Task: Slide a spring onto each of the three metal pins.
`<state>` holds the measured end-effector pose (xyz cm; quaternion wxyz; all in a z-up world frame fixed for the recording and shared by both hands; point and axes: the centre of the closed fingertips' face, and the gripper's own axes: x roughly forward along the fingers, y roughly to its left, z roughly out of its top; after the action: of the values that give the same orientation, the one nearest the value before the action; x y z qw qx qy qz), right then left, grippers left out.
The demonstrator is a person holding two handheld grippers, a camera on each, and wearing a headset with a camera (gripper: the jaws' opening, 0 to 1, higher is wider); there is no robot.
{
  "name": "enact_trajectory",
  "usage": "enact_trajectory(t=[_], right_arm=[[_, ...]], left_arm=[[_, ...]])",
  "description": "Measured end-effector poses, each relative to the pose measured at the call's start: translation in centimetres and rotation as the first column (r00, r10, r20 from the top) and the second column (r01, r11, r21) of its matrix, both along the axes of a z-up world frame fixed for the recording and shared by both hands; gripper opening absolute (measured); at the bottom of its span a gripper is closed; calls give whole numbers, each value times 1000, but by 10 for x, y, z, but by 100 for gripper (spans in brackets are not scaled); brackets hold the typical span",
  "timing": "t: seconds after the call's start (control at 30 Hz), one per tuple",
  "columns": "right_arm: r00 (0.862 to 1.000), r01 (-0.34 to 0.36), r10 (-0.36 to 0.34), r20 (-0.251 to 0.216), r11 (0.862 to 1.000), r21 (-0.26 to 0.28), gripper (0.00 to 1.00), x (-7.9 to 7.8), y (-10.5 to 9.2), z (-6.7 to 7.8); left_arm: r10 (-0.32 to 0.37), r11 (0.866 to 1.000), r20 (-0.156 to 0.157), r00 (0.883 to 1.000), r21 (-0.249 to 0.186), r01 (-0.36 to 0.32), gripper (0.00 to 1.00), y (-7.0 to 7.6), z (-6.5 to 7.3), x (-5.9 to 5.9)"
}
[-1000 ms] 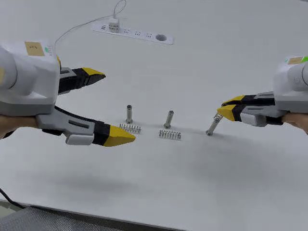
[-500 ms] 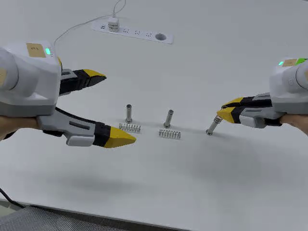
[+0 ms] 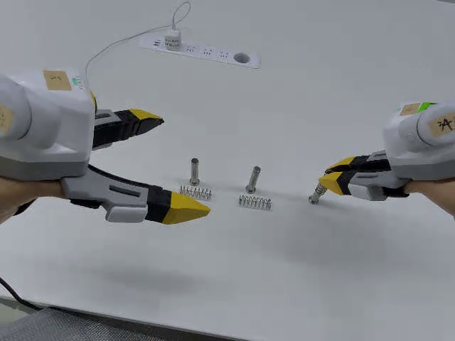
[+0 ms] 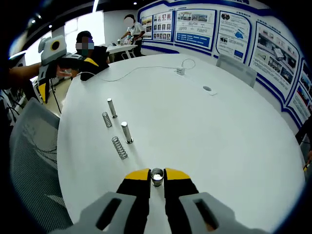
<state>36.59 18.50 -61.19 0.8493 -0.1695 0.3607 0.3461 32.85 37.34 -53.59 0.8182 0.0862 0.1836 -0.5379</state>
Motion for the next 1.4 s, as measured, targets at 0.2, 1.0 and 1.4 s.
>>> enact_trajectory(t=[0.2, 1.0, 1.4], right_arm=[[1000, 3, -3, -2, 1000, -19, 11, 0, -1, -8], [1000, 25, -25, -16, 999, -40, 12, 1, -6, -23], [1000, 20, -20, -3, 999, -31, 16, -1, -5, -10]], left_arm=[[-6, 1000, -16, 1000, 11, 6, 94, 0, -7, -5], [16, 1000, -22, 1000, 22, -16, 94, 10, -10, -6], [22, 1000, -13, 1000, 15, -22, 94, 12, -5, -8]])
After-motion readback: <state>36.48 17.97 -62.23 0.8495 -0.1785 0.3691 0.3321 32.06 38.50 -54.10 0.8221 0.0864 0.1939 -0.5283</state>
